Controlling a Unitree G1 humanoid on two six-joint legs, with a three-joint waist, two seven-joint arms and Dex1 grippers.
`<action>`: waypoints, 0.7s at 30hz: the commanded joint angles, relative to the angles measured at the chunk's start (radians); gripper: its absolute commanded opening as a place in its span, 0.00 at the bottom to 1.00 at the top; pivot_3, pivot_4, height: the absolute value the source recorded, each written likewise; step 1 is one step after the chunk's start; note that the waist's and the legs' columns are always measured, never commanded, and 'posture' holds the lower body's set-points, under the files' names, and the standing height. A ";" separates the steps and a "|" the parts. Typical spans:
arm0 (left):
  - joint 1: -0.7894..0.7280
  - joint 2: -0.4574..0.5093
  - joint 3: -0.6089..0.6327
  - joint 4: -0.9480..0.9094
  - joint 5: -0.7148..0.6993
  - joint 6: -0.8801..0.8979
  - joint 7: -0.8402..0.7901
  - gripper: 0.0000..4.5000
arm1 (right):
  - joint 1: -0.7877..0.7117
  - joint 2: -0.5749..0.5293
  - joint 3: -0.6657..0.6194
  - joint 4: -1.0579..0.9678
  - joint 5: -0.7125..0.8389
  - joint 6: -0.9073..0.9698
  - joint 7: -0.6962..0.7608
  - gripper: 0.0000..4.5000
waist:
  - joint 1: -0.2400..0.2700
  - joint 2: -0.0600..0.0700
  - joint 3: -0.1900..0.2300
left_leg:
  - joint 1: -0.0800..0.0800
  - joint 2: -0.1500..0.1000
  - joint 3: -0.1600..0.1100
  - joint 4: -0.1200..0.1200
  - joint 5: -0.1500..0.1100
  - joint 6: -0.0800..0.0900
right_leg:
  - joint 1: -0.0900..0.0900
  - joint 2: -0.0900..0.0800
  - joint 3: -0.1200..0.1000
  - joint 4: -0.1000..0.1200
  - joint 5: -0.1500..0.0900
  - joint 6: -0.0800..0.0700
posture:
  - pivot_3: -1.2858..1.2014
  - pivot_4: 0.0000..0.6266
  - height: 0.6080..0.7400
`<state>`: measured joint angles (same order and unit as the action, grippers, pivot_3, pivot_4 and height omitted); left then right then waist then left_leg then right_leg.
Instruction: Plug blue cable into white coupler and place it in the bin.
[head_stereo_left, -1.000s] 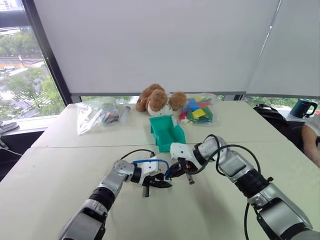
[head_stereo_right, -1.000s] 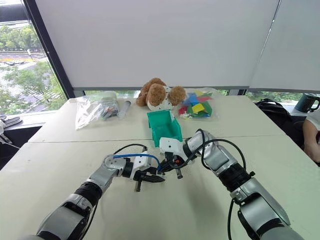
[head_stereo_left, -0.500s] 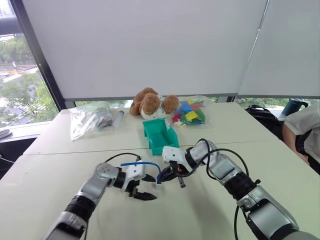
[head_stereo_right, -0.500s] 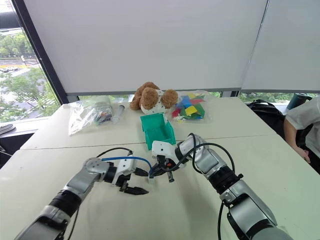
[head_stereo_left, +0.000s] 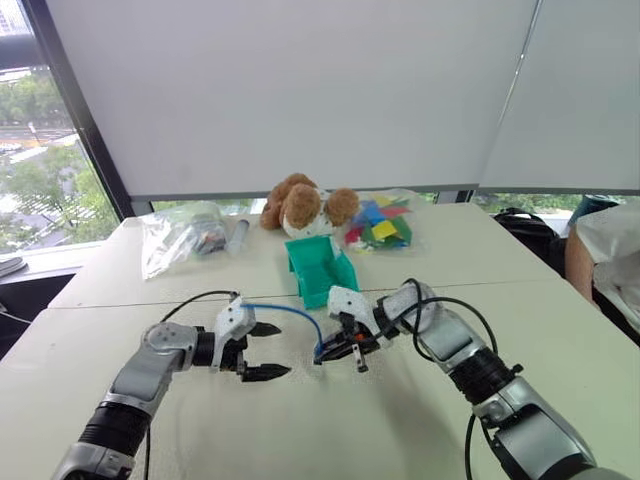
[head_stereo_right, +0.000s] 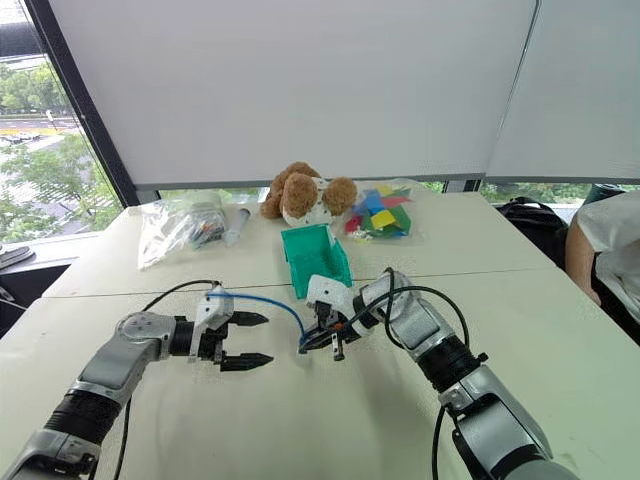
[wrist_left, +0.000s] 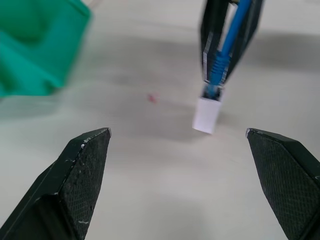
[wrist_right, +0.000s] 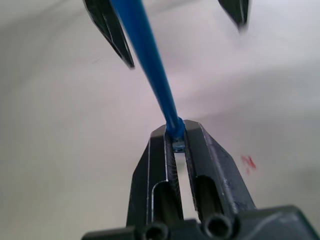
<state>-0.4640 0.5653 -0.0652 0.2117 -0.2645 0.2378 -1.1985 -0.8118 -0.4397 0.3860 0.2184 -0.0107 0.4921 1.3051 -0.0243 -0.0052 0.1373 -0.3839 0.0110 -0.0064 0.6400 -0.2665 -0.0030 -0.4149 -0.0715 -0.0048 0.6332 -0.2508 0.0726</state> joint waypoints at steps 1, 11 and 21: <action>0.002 -0.001 0.061 -0.041 -0.020 -0.007 0.076 0.99 | -0.138 -0.041 -0.125 -0.024 0.063 0.109 -0.034 0.00 | 0.005 0.005 0.006 | -0.007 0.000 0.000 0.003 0.000 0.000 | -0.007 0.000 0.000 0.001 0.001 0.000 | 0.52 0.24 1.00; 0.024 -0.037 0.110 -0.121 -0.092 0.087 0.187 0.99 | -0.518 0.052 -0.207 0.586 0.041 -0.070 -0.202 0.00 | 0.007 0.004 0.015 | -0.023 -0.001 0.002 0.007 0.002 -0.002 | -0.021 0.002 -0.001 0.002 0.007 0.004 | 0.52 0.24 1.00; 0.073 -0.017 0.130 -0.234 -0.134 0.167 0.251 1.00 | -0.618 0.186 -0.239 1.035 -0.031 -0.284 -0.455 0.26 | 0.004 0.004 0.021 | -0.024 -0.001 0.004 0.007 0.002 -0.002 | -0.021 0.005 0.000 0.001 0.008 0.006 | 0.52 0.24 1.00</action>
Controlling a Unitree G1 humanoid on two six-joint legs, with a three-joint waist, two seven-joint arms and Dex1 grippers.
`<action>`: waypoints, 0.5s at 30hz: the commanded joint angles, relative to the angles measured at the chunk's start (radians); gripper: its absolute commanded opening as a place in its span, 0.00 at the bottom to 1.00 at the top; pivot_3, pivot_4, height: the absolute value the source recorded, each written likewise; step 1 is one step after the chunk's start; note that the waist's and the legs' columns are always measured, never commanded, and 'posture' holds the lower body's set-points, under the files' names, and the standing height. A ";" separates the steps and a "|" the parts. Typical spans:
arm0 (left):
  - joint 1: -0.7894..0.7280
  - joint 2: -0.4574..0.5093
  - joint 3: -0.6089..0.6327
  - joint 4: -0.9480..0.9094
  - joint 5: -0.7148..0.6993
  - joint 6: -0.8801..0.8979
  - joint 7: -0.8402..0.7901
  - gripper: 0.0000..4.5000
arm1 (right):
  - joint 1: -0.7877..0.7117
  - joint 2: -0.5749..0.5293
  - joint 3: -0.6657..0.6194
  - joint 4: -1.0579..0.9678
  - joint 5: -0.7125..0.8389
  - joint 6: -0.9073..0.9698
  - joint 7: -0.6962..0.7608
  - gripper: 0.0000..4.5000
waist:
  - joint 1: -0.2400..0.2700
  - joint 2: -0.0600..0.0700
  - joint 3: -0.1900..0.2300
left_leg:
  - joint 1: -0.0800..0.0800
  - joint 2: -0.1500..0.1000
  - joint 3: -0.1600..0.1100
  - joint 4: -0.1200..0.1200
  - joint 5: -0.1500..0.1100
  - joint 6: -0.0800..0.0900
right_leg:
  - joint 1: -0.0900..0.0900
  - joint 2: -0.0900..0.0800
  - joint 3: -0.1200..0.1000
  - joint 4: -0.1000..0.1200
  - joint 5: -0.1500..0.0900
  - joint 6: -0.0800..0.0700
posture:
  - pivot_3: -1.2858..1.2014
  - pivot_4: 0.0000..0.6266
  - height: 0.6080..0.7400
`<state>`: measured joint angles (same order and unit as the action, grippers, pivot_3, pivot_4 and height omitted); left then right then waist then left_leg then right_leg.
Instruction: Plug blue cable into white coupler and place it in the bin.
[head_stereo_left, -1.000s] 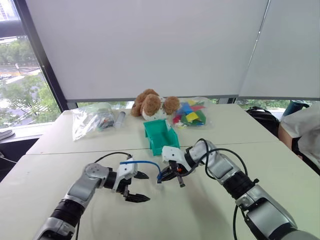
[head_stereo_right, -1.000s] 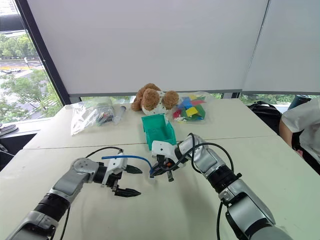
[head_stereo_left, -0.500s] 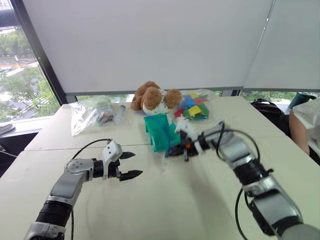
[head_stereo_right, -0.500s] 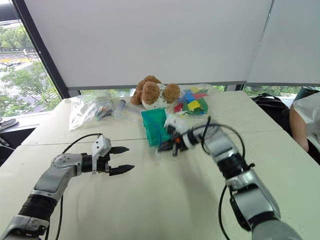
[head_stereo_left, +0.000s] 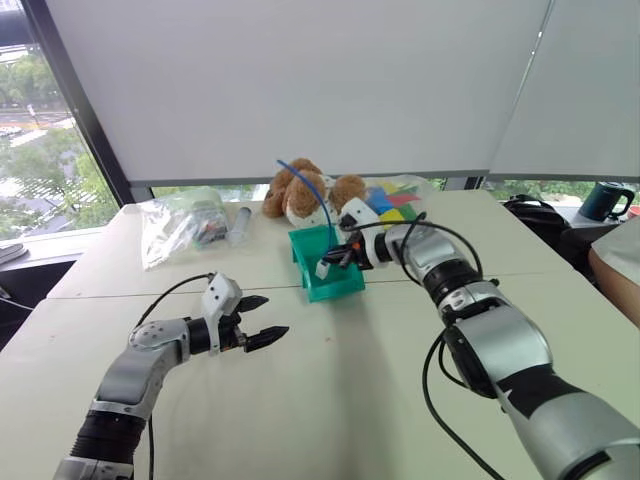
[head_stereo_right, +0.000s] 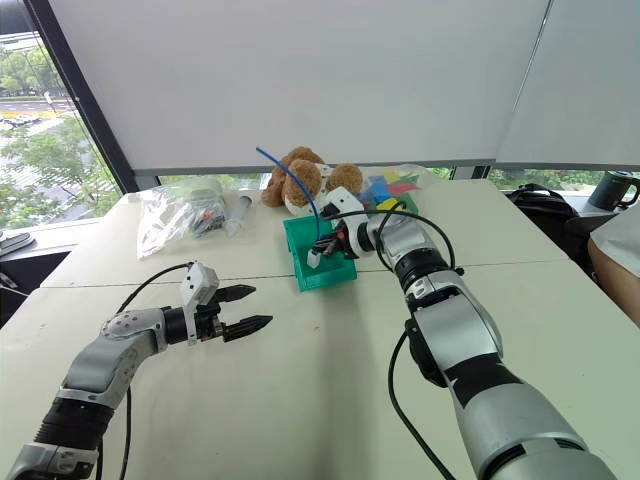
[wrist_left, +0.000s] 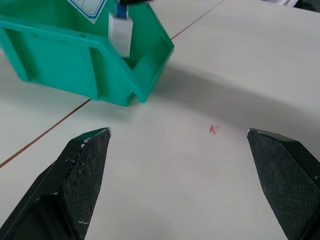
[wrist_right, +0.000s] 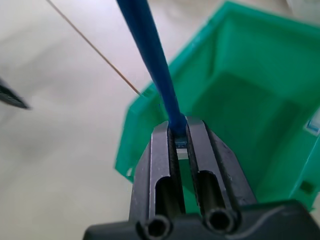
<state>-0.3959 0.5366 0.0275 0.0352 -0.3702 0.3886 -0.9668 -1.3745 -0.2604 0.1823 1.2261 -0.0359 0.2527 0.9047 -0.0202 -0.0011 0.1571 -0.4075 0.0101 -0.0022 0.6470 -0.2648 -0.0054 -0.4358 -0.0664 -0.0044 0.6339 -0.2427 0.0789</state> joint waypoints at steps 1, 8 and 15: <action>0.011 0.013 0.040 -0.069 -0.034 0.023 0.026 1.00 | -0.060 0.010 -0.044 0.037 -0.004 -0.047 -0.062 0.37 | 0.001 0.000 0.003 | 0.000 0.000 0.000 0.000 0.000 0.000 | 0.000 0.000 0.000 0.000 0.000 0.000 | 0.52 0.24 1.00; 0.022 0.016 0.049 -0.123 -0.067 0.071 0.060 1.00 | -0.109 -0.014 -0.109 0.043 0.015 -0.038 -0.103 0.99 | -0.002 0.000 0.005 | 0.000 0.000 0.000 0.000 0.001 -0.001 | 0.000 0.001 0.000 0.000 0.000 0.001 | 0.52 0.24 1.00; 0.007 0.035 0.067 -0.137 -0.100 0.113 0.059 1.00 | -0.011 -0.169 -0.127 -0.255 0.054 0.099 0.103 0.99 | 0.007 -0.001 0.007 | 0.000 0.000 -0.001 0.001 0.001 -0.001 | 0.001 0.002 0.000 0.000 0.000 0.001 | 0.52 0.24 1.00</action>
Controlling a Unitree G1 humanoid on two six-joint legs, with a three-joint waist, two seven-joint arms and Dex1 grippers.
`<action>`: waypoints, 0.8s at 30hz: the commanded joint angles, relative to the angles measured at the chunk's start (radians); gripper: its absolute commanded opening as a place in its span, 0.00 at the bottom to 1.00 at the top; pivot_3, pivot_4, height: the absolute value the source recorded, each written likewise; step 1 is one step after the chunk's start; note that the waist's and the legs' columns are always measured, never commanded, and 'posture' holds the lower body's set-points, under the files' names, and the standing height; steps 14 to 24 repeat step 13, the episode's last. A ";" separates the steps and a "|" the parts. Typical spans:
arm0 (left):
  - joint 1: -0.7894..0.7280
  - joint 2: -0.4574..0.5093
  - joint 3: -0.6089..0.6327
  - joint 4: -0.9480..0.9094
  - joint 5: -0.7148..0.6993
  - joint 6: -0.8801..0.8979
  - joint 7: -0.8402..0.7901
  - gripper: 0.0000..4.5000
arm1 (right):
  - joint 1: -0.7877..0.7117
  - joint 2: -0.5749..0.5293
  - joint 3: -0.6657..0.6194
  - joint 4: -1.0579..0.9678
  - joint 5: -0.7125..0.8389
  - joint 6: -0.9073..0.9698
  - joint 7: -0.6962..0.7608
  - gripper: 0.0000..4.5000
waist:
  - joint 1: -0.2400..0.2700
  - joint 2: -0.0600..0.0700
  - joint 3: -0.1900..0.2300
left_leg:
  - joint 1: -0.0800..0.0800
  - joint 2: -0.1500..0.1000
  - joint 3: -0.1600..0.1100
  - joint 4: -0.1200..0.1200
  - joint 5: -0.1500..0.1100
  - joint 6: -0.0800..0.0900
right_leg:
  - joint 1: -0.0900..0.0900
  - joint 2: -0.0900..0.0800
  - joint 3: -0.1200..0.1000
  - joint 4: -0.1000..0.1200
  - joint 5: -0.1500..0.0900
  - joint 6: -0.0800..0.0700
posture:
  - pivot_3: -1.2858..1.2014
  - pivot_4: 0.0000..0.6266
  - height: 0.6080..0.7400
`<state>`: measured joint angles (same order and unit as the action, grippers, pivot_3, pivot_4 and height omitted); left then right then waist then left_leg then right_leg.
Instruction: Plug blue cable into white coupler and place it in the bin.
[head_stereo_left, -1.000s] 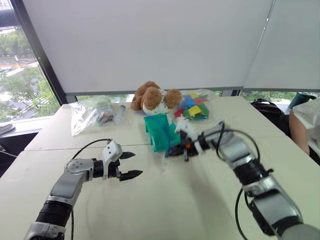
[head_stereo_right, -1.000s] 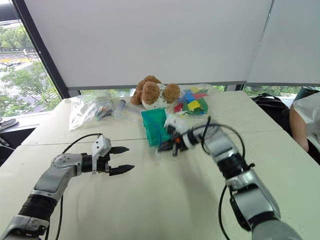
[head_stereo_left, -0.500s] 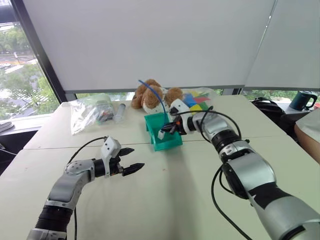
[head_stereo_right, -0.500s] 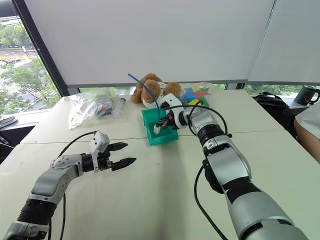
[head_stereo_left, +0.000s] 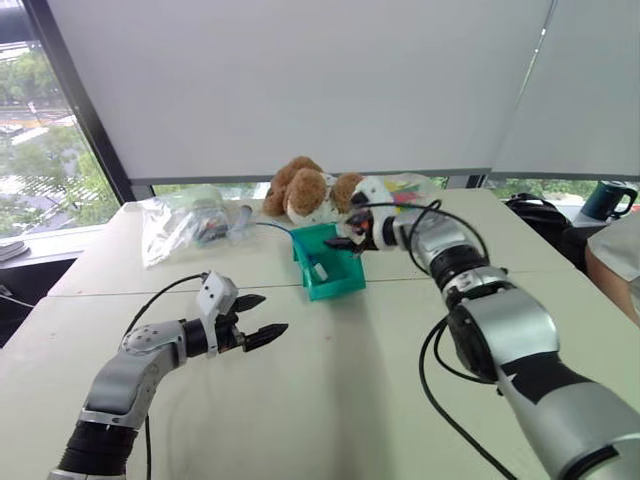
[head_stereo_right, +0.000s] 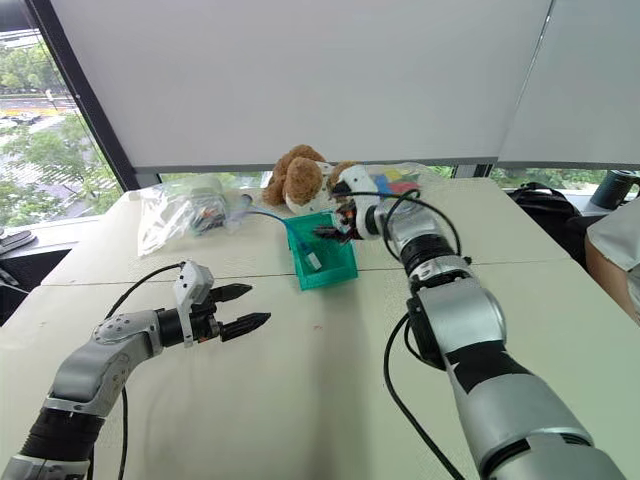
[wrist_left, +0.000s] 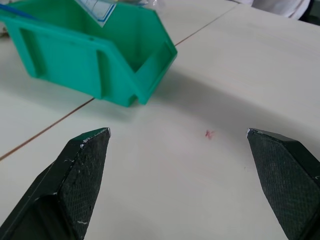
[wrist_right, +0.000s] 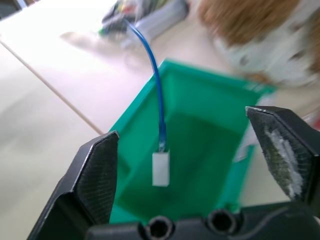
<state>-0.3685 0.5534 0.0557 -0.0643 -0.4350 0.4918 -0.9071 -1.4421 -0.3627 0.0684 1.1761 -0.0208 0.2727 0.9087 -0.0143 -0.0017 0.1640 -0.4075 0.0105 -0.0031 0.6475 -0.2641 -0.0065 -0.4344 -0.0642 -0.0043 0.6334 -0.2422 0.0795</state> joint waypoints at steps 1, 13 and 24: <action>-0.025 0.026 0.046 -0.036 -0.041 0.016 -0.002 1.00 | 0.128 -0.103 -0.013 -0.347 0.059 0.145 0.131 0.99 | 0.002 0.000 0.000 | 0.000 0.000 0.000 0.000 0.000 0.000 | 0.001 0.000 0.000 -0.001 0.000 0.000 | 0.52 0.24 1.00; -0.017 0.087 0.105 -0.092 -0.111 0.100 0.010 1.00 | 0.832 -0.390 -0.147 -1.480 0.383 0.679 0.167 0.99 | -0.007 0.001 0.004 | 0.003 0.000 0.000 0.002 0.000 0.001 | 0.004 0.003 0.001 -0.001 0.001 0.001 | 0.52 0.24 1.00; -0.017 0.087 0.105 -0.092 -0.111 0.100 0.010 1.00 | 0.832 -0.390 -0.147 -1.480 0.383 0.679 0.167 0.99 | -0.007 0.001 0.004 | 0.003 0.000 0.000 0.002 0.000 0.001 | 0.004 0.003 0.001 -0.001 0.001 0.001 | 0.52 0.24 1.00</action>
